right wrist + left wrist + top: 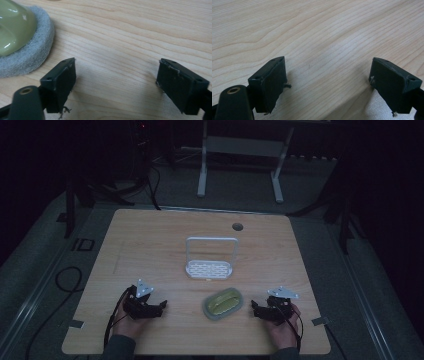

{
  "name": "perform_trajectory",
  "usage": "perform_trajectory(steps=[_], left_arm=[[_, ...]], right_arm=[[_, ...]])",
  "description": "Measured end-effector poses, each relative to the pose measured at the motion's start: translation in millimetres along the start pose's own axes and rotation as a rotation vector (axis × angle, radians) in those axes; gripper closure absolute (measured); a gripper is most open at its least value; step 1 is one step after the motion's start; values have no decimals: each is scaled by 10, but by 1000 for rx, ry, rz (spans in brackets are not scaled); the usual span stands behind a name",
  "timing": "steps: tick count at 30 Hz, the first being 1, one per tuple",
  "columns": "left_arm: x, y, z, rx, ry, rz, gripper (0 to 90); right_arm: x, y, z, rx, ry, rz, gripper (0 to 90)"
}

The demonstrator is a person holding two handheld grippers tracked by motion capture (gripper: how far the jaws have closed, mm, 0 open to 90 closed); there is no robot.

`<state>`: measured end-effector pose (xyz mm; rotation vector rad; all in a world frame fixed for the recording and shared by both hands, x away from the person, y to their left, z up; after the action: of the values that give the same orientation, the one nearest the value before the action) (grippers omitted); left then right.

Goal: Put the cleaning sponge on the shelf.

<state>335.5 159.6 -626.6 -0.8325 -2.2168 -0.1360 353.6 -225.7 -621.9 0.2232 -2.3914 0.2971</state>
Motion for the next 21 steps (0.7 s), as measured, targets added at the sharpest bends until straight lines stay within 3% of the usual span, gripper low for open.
perform_trajectory(steps=[4,9,13,17,21], left_arm=[[0,0,0,0,1,0,146],[0,0,0,0,0,0,146],[0,0,0,0,1,0,146],[0,0,0,-1,1,0,146],[0,0,0,-1,1,0,146]], right_arm=[[19,-9,7,-16,-1,15,209],[62,-14,5,-20,12,22,343],[153,40,-47,-5,-16,-7,516],[250,109,-127,30,-51,-56,749],[262,140,-198,53,-57,-85,897]])
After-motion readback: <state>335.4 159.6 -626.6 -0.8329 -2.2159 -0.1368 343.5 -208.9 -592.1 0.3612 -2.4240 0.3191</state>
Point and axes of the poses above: each handheld gripper's, and its own axes: x roughly backward along the jaws, z roughly out of its underside, y roughly to its left, the point moved 9 cm from there along -x, roughly forward along the jaws, and after that the axes turned 12 degrees about z, right-handed, at the moved point
